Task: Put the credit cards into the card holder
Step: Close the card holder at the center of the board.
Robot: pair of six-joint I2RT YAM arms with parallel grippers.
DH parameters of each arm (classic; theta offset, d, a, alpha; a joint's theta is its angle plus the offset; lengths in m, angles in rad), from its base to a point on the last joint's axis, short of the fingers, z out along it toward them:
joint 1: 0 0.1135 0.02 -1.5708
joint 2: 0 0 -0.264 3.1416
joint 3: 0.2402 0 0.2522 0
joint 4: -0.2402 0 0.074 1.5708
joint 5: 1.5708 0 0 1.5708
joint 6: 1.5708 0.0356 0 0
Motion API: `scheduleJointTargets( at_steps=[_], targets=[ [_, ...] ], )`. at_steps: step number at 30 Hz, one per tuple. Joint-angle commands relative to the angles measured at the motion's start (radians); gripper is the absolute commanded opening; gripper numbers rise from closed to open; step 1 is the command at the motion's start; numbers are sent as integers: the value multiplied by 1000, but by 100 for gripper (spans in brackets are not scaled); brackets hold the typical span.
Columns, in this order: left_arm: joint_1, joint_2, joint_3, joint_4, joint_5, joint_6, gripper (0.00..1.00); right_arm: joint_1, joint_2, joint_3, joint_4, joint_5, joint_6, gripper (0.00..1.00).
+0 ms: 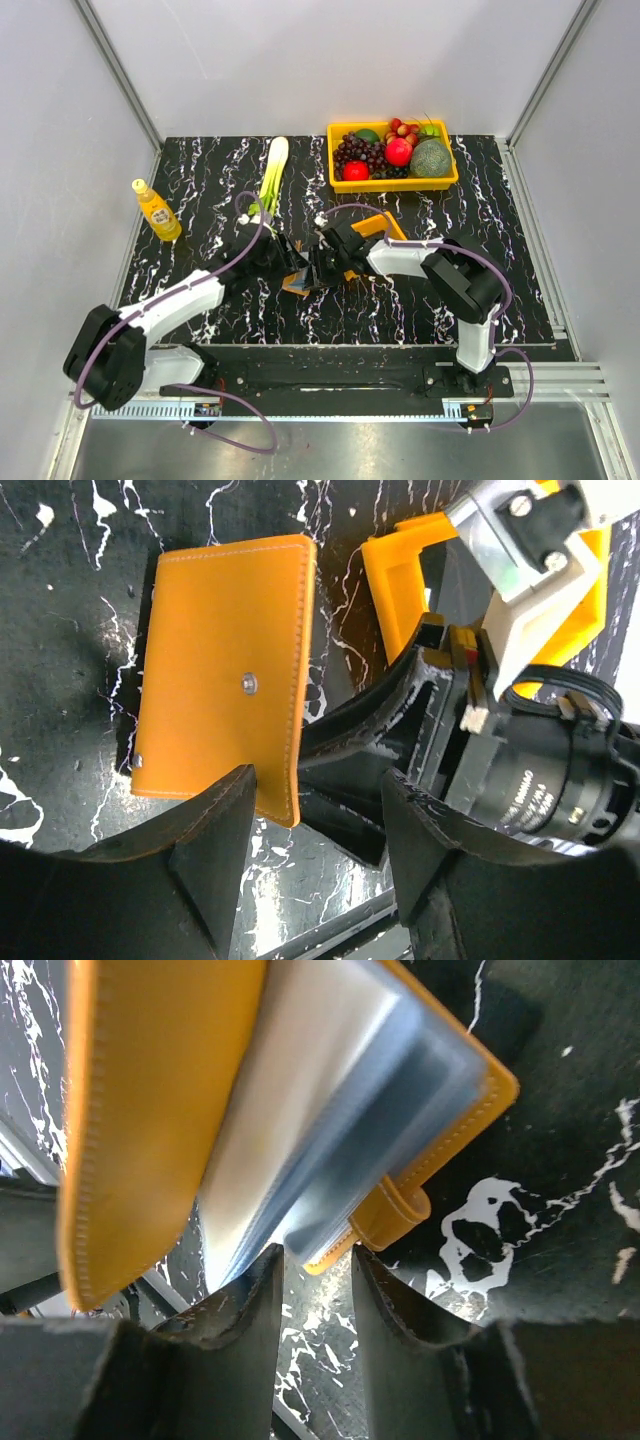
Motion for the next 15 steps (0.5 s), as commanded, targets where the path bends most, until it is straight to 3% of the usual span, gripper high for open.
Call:
scheduleJointTargets(
  at_steps=[1,6,11,14,15],
  targets=[
    [-3,70,52,33,39,5,57,17,-36,-35,-12,48,32,40],
    [-1,57,30,47,40,31,56,17,-137,-71,-10,152,0,40],
    [0,55,119,-132,-74,139,59,16,-273,-136,39,192,-78,40],
    [-1,74,177,-153,-24,199,60,5,-289,-139,39,198,-120,40],
    [0,89,185,-136,14,206,65,1,-289,-138,39,194,-134,40]
  ],
)
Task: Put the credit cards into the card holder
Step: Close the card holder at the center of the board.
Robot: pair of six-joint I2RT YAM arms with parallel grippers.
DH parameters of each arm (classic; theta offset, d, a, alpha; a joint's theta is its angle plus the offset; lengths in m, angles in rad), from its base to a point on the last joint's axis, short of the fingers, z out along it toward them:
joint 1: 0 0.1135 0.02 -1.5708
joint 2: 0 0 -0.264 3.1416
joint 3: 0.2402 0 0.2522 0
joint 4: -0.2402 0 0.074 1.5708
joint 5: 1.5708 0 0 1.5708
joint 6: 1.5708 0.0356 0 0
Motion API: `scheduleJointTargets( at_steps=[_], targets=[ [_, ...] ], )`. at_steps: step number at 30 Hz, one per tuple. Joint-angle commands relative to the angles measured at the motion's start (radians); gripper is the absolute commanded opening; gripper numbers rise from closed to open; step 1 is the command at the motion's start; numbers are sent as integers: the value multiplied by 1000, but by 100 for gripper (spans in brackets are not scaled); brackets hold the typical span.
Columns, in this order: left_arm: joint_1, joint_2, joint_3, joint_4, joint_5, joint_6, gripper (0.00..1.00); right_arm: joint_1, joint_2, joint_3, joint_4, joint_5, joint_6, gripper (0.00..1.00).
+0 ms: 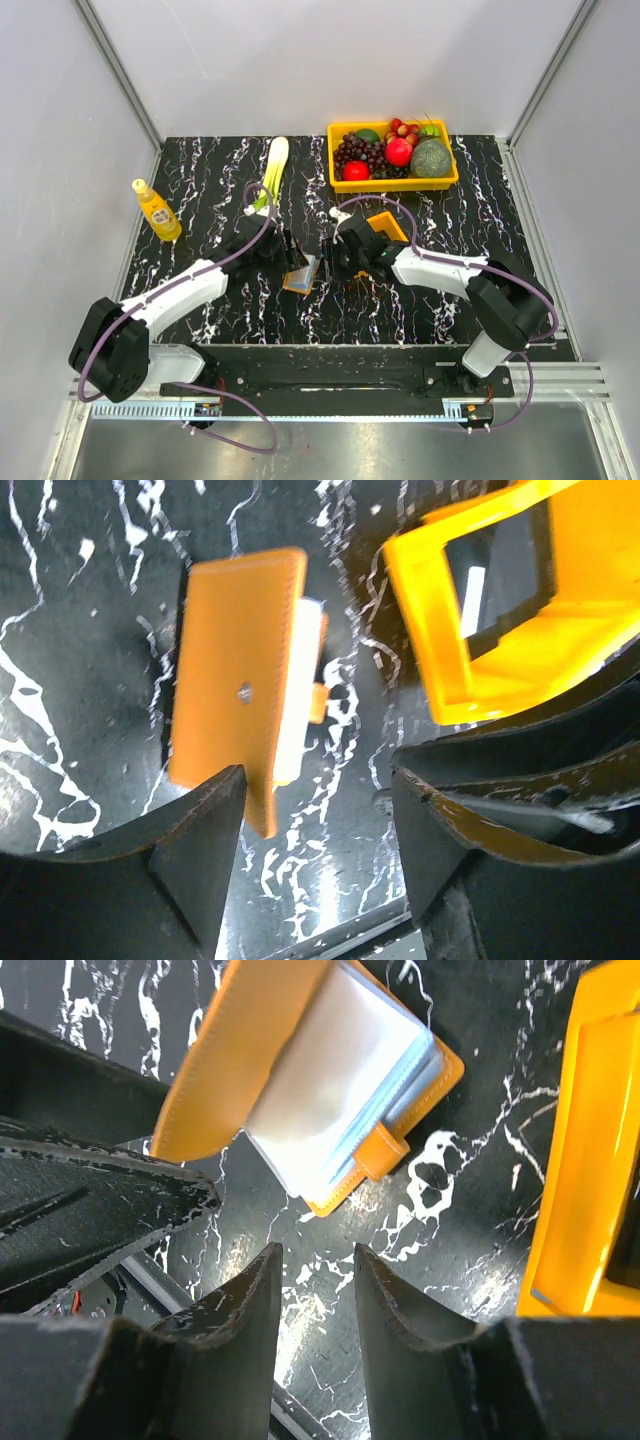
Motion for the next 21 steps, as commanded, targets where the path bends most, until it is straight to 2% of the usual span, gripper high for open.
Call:
scheduleJointTargets(
  at_steps=[1,3,5,9,14,21],
  targets=[
    [2,41,102,3,75,96,66,-12,-39,-2,39,38,-96,40],
    [2,128,132,16,150,108,65,-17,-37,-5,39,53,-107,40],
    [1,237,171,13,198,112,54,-21,-39,-13,39,62,-110,40],
    [2,319,127,119,264,58,53,-33,-45,-36,39,71,-107,40],
    [2,267,84,98,162,18,52,-32,-34,-48,39,35,-121,38],
    [4,115,87,10,59,35,56,-32,-40,-109,230,-9,-255,41]
  ],
)
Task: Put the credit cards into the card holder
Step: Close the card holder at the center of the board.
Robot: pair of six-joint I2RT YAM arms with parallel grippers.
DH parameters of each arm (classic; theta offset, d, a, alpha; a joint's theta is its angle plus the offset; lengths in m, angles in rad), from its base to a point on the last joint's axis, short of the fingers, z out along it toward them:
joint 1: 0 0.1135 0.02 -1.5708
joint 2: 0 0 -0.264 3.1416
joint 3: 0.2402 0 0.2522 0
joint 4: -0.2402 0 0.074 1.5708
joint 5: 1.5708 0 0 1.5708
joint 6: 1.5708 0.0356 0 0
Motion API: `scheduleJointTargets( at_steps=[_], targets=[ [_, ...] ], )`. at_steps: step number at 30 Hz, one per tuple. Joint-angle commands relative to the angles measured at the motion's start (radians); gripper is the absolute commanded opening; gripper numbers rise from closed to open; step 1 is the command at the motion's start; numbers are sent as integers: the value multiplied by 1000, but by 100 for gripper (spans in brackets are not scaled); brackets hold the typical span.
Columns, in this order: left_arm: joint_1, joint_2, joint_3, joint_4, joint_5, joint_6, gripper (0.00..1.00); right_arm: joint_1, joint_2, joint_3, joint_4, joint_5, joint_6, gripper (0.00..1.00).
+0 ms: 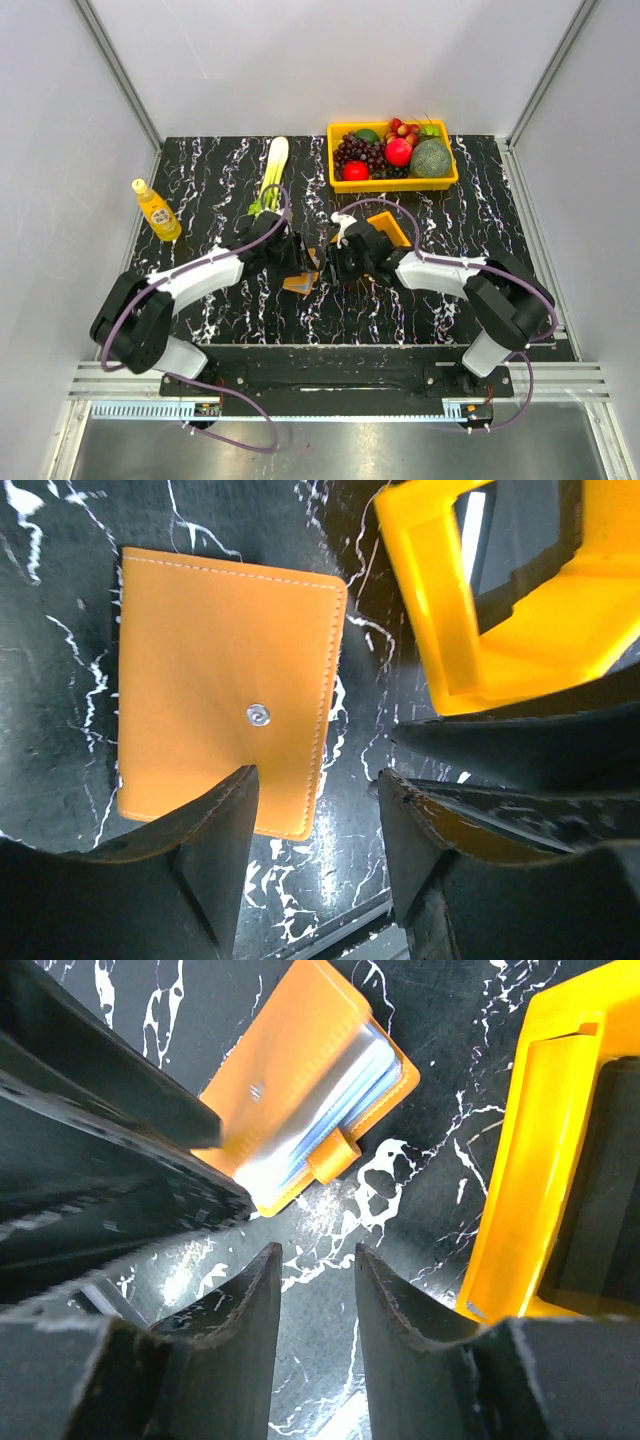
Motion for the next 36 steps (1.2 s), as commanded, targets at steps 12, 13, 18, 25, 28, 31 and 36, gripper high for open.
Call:
scheduleJointTargets(
  at_steps=[12,13,18,25,28,31,36],
  targets=[
    [4,3,-37,-18,-105,-33,51,-4,77,-94,430,-90,-419,50],
    [2,0,-42,-14,-107,-37,52,-4,89,-85,417,-93,-455,50],
    [5,-25,-60,-25,-141,-45,51,-5,138,-96,460,-130,-543,50],
    [4,-20,-57,-60,-176,-25,50,-5,164,-137,538,-190,-635,49],
    [4,-3,-40,-73,-176,-8,50,-5,189,-137,583,-211,-632,49],
    [5,17,-26,-82,-173,2,50,-5,221,-128,624,-218,-622,50],
    [5,29,-23,-88,-170,10,50,-4,253,-122,689,-204,-603,47]
  ],
)
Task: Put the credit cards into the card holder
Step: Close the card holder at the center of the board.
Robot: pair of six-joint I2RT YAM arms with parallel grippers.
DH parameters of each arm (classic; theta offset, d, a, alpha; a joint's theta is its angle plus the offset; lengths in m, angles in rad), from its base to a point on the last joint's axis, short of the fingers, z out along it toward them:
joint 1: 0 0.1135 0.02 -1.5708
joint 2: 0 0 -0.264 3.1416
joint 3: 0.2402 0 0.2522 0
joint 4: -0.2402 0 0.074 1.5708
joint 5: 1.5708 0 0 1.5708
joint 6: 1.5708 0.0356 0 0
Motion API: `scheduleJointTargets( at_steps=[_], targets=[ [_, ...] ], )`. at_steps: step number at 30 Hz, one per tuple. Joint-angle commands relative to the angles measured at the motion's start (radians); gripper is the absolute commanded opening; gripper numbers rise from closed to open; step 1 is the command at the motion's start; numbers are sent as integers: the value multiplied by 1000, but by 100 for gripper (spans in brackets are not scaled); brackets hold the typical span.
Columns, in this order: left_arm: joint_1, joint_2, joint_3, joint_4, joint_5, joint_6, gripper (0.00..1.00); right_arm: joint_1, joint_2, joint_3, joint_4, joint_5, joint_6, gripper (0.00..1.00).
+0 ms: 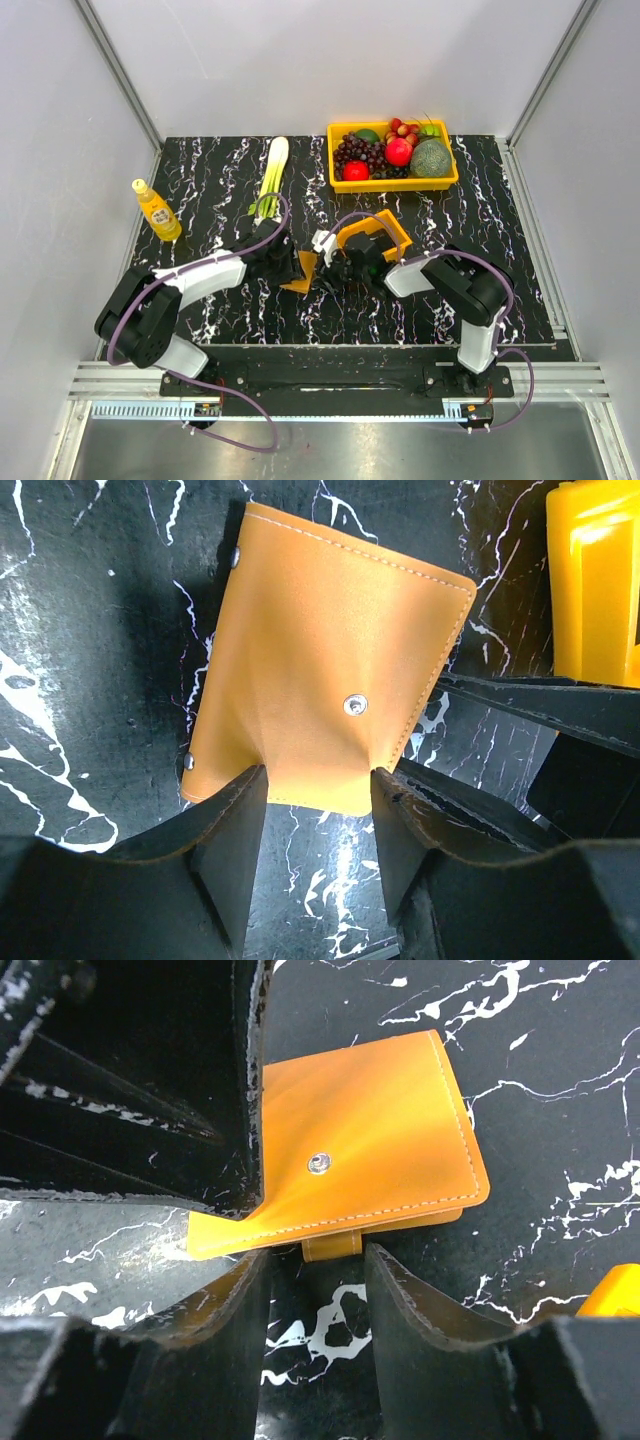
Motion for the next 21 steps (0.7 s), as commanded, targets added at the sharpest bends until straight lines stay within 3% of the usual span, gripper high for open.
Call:
scheduleJointTargets(
  at_steps=[1,5,13,21],
  targets=[
    [5,29,16,-35,-34,23,50,-5,33,16,84,-5,-5,46],
    [7,33,13,-31,-26,25,50,-5,53,-11,165,-3,-2,26],
    [19,24,21,-61,-60,19,50,-5,-77,-117,248,-46,53,2],
    [34,36,44,-68,-69,37,50,38,-246,-163,149,-106,166,0]
  ],
)
